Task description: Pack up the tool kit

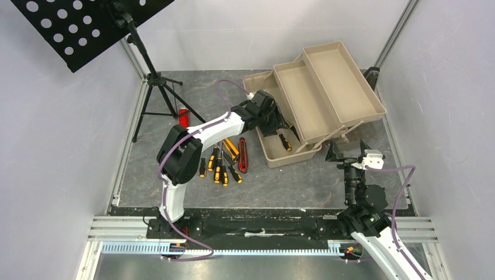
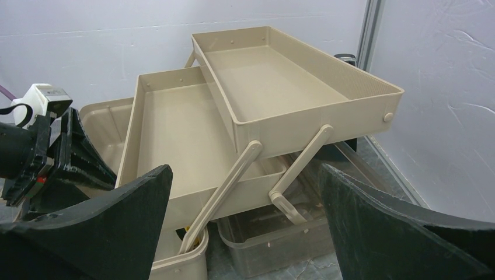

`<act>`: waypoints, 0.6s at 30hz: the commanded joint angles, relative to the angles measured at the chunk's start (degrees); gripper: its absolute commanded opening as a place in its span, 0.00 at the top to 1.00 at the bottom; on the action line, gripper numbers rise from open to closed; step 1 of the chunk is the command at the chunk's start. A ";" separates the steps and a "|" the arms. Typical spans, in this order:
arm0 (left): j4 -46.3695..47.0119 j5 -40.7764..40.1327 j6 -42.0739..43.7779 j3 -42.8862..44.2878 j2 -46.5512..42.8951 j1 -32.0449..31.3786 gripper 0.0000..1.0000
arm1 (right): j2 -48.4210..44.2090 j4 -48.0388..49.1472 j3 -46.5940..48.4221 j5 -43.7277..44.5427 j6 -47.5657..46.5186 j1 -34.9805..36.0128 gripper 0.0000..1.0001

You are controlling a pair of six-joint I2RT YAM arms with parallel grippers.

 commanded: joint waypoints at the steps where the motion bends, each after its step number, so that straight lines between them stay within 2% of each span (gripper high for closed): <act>1: -1.49 -1.83 1.66 3.77 -3.43 0.01 0.33 | -0.70 1.48 -0.25 0.53 -0.25 0.44 0.02; 11: -9.53 -7.95 9.16 0.52 -14.55 1.04 0.11 | -1.04 1.42 -0.22 0.36 -0.30 0.51 0.02; 18: -25.03 -16.22 21.49 -4.10 -23.25 2.97 0.11 | -1.47 1.66 -0.47 0.71 -0.24 0.41 0.02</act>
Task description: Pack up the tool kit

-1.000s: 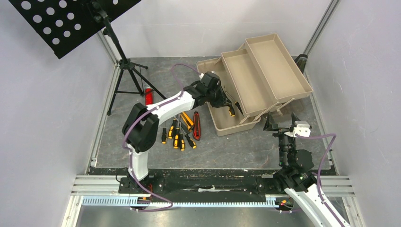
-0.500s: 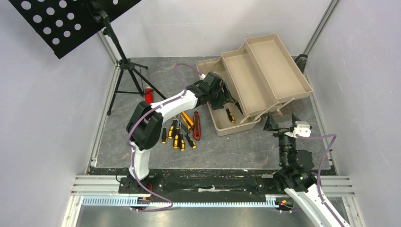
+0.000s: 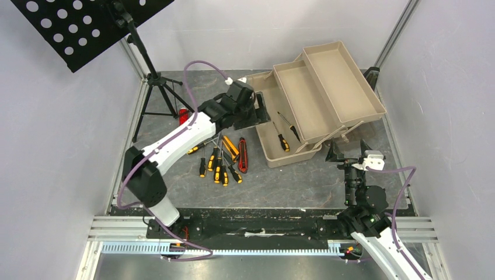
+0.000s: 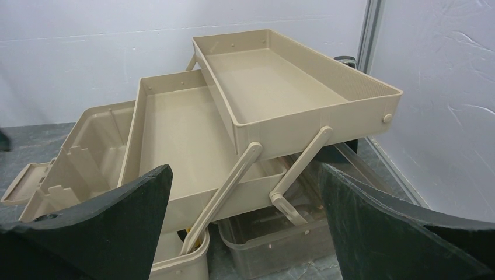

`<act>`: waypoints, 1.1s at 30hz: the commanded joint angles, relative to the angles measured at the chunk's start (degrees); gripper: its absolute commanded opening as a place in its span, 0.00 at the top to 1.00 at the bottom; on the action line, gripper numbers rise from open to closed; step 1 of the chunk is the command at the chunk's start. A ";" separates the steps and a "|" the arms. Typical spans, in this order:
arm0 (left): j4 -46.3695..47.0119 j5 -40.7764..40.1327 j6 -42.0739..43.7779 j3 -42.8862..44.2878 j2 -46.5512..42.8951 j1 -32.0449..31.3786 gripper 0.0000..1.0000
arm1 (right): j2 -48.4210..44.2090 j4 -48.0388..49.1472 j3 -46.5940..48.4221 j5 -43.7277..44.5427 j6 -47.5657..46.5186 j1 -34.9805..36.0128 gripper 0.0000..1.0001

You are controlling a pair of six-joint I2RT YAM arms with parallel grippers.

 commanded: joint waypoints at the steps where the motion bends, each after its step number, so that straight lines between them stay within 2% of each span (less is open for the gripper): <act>1: -13.19 -8.06 13.58 -3.84 -6.23 2.22 0.12 | -0.58 1.67 -0.42 0.69 -0.25 0.37 0.02; 7: -20.01 -17.98 33.75 -8.57 -9.55 4.65 0.13 | -0.36 1.90 -0.44 0.26 -0.16 0.36 0.02; 15: -14.75 -17.05 50.88 -16.58 -7.78 14.03 0.16 | -0.42 1.83 -0.49 0.38 -0.24 0.40 0.02; 20: -11.40 -15.37 53.87 -16.75 -2.45 19.21 0.26 | -0.34 1.76 -0.44 0.05 -0.06 0.40 0.02; 25: -11.16 -10.12 54.78 -16.44 3.33 21.24 0.30 | -0.36 1.71 -0.44 0.29 -0.08 0.40 0.02; 29: -10.35 -11.17 54.51 -16.41 7.48 22.48 0.41 | -0.26 1.78 -0.58 0.28 -0.08 0.45 0.02; 33: -9.51 -11.93 54.03 -16.31 10.14 23.63 0.43 | -0.17 1.84 -0.68 0.33 -0.08 0.42 0.02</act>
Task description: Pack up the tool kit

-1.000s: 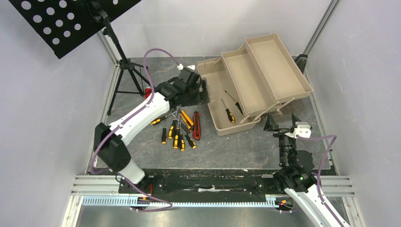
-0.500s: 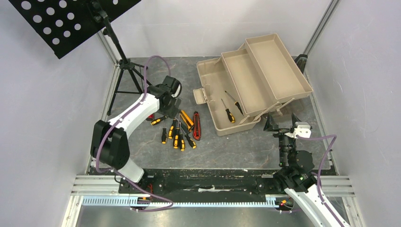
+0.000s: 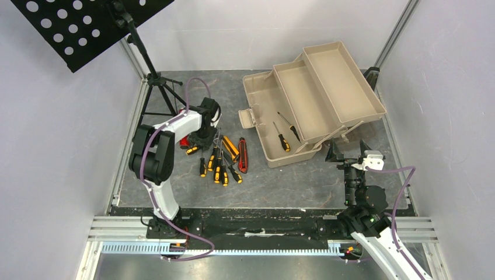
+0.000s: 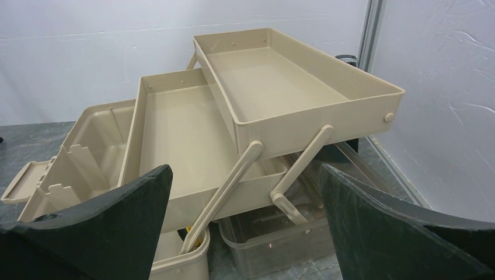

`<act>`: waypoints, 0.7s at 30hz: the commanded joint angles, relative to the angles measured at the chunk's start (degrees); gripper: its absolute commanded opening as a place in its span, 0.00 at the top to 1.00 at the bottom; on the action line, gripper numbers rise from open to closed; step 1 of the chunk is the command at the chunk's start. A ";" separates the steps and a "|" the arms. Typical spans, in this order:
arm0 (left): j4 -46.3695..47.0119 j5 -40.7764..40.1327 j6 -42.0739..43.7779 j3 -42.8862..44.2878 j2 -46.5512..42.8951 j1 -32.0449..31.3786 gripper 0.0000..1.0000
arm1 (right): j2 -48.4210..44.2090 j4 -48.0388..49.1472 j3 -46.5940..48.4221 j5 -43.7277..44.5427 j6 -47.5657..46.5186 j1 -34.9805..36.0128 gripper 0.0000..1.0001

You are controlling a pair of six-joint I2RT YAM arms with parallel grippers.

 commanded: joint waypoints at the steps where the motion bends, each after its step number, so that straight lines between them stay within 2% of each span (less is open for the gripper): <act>1: 2.30 0.74 2.13 0.44 2.16 1.44 0.43 | -0.15 1.88 -0.45 0.33 -0.09 0.27 0.02; 6: 1.63 4.65 1.69 0.52 3.59 1.47 0.48 | -0.17 1.93 -0.47 0.30 -0.09 0.27 0.02; 8: 0.70 7.19 1.12 0.39 3.61 1.43 0.53 | -0.25 1.91 -0.39 0.33 -0.11 0.26 0.02; 10: 0.01 9.55 0.23 0.10 2.75 1.43 0.63 | -0.36 1.96 -0.46 0.29 -0.10 0.27 0.02; 14: -1.20 12.26 -1.83 -0.15 -0.26 1.42 0.73 | -0.54 2.11 -0.48 0.29 -0.03 0.27 0.02; 21: -2.52 17.84 -4.54 -0.43 -7.04 1.30 0.83 | -0.71 2.23 -0.57 -0.04 0.08 0.36 0.02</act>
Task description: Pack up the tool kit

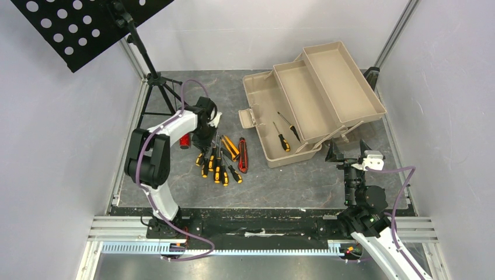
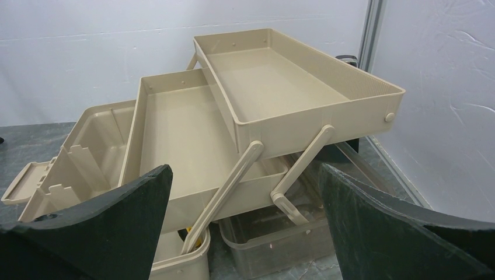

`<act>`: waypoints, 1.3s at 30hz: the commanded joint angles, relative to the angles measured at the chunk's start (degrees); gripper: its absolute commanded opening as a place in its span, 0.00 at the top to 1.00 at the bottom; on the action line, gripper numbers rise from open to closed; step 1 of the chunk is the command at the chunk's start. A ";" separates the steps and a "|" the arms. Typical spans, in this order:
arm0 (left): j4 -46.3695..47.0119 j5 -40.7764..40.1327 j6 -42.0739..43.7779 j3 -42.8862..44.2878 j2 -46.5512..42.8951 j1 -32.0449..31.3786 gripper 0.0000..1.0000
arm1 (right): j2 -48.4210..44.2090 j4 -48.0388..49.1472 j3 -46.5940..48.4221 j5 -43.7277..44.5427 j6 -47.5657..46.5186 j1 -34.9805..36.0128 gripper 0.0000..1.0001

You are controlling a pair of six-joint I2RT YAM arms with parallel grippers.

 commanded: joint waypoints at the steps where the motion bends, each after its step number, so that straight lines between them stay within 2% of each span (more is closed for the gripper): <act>1: -1.61 6.77 -4.78 0.40 -7.26 -0.17 0.85 | -0.71 1.80 -0.36 0.00 0.08 0.35 0.02; 4: -2.48 8.77 -6.06 0.84 -10.55 -0.33 0.89 | -0.75 1.82 -0.36 0.05 0.07 0.45 0.02; 8: -2.43 13.58 -10.47 2.55 -14.61 -0.65 0.90 | -0.71 1.88 -0.37 0.01 0.06 0.49 0.02; 11: 0.61 17.79 -17.39 3.61 -17.27 -1.25 0.90 | -0.73 1.87 -0.35 0.00 0.08 0.53 0.02; 16: 13.05 22.65 -33.61 3.25 -19.71 -5.13 0.89 | -0.76 1.93 -0.40 0.05 0.09 0.51 0.02; 24: 26.29 21.79 -52.17 7.08 -13.48 -13.96 0.90 | -0.73 1.73 -0.35 0.39 -0.01 0.51 0.02; 27: 29.41 19.78 -56.03 9.27 -9.46 -16.96 0.90 | -0.71 1.68 -0.40 0.34 -0.01 0.54 0.02; 35: 29.41 13.40 -58.63 17.62 2.31 -22.46 0.89 | -0.75 1.59 -0.40 0.67 -0.10 0.52 0.02; 39: 25.20 9.35 -55.58 22.04 6.61 -23.79 0.78 | -0.75 1.58 -0.47 0.69 -0.13 0.54 0.02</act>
